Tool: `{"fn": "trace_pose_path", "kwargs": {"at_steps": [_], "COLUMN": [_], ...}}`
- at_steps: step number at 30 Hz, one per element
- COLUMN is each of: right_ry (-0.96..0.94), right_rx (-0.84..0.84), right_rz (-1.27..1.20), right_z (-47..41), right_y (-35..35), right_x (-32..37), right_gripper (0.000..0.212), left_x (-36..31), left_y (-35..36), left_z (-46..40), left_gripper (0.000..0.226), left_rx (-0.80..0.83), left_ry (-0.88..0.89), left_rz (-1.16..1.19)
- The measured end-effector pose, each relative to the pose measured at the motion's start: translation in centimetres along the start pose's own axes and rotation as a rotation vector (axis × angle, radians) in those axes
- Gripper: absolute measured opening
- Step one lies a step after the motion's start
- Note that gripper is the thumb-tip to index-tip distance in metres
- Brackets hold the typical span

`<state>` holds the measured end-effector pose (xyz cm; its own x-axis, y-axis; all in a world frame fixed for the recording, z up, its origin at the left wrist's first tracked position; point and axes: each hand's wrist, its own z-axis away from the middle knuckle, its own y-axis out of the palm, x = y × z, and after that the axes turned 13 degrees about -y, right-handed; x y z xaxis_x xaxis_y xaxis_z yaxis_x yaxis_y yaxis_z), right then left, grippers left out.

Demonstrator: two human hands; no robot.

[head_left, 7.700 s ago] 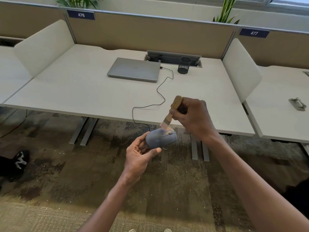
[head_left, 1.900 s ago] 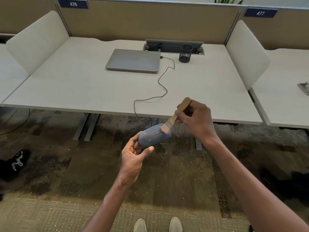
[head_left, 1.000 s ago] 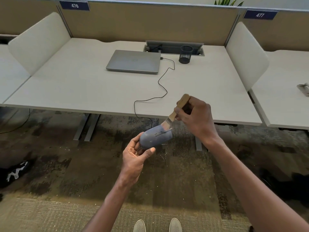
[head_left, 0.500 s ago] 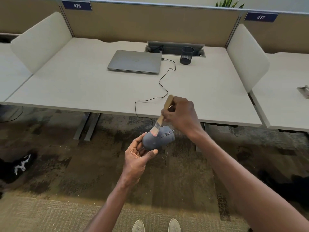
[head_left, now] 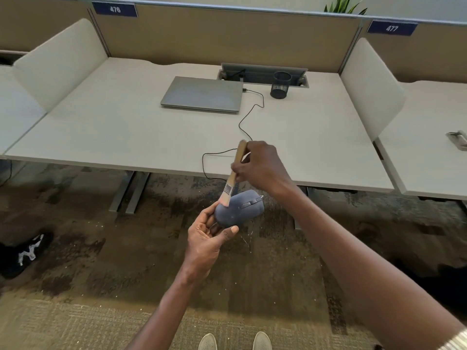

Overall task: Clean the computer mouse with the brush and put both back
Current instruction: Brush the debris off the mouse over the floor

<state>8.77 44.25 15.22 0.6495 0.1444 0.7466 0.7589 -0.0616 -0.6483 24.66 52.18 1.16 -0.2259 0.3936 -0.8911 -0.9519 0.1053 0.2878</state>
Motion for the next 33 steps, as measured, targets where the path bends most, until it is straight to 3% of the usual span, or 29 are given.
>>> {"fn": "trace_pose_path", "kwargs": {"at_steps": [10,17,22,29,33], "right_ry": [0.235,0.071,0.053,0.002,-0.092], "right_rx": [-0.113,-0.264,-0.208,-0.279,-0.281], "right_rz": [0.082,-0.047,-0.123,0.069,-0.069], "right_z": [-0.1,1.8,2.9,4.1,5.4], "right_y": [-3.8,-3.6,-2.8,-3.9,-2.7], "right_x": [-5.6,-4.2,-3.3,-3.6,-1.4], "right_gripper": [0.009,0.012,0.016,0.010,0.011], "left_x": [0.6,0.4,0.4,0.3,0.2], "left_y": [-0.9,-0.8,-0.7,-0.8,-0.4], "left_z": [0.1,-0.6,-0.7,-0.4,-0.4], "left_gripper": [0.070,0.069,0.069,0.068,0.069], "left_rx": [-0.026,-0.032,-0.029,-0.036,-0.039], "left_ry": [-0.013,-0.018,-0.022,-0.020,-0.015], "left_rz": [0.019,0.010,0.013,0.037,0.057]}}
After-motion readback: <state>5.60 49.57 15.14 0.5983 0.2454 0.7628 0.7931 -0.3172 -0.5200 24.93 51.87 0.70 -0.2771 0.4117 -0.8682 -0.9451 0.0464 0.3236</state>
